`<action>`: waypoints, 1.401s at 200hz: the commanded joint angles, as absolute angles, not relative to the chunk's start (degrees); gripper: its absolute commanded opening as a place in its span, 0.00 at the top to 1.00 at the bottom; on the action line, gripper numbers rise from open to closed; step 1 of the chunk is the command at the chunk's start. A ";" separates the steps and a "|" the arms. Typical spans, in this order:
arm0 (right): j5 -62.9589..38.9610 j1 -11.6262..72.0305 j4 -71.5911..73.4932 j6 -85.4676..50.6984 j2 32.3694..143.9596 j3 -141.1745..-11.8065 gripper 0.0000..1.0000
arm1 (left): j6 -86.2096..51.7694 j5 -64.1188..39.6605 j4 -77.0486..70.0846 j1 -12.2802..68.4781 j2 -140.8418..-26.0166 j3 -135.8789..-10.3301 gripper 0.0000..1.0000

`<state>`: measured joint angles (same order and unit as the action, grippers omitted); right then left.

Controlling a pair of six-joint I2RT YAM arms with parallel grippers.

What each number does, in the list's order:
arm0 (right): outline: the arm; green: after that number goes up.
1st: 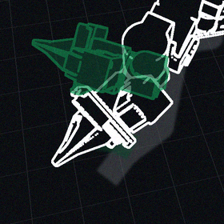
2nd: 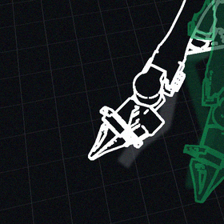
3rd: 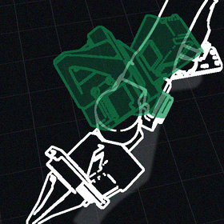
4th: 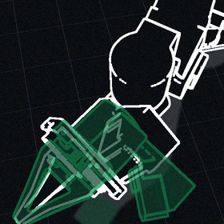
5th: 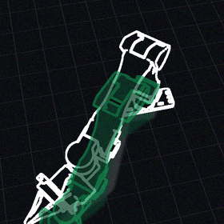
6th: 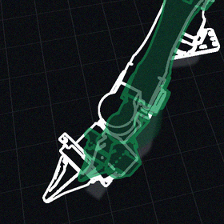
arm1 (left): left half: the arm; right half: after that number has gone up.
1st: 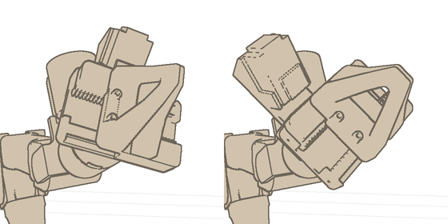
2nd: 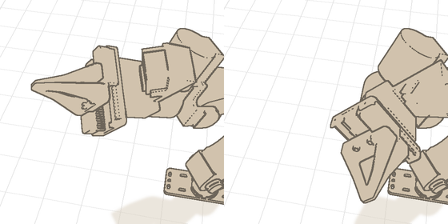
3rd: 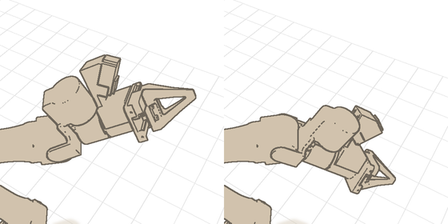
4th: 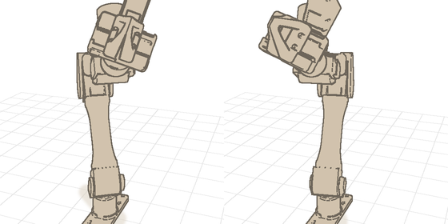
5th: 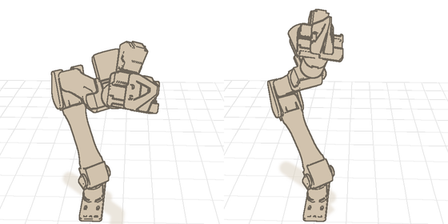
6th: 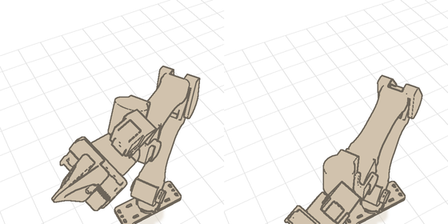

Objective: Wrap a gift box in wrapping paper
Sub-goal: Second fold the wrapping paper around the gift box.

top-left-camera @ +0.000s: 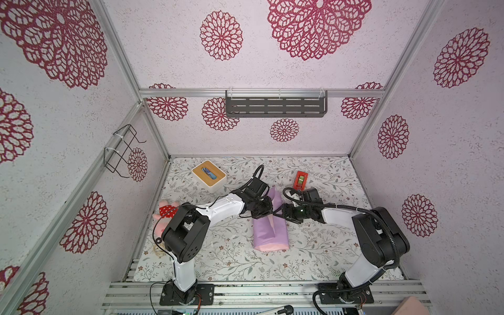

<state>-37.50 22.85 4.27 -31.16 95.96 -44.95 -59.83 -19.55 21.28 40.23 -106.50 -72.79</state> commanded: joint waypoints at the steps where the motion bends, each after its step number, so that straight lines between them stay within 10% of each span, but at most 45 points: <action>1: -29.00 24.70 -3.34 -30.50 98.96 -41.75 0.15 | -61.17 -21.06 13.98 40.58 -104.57 -71.84 1.00; 280: -26.85 26.19 -9.19 -27.51 100.55 -46.46 0.15 | -68.29 -29.97 -23.86 40.02 -109.95 -49.27 1.00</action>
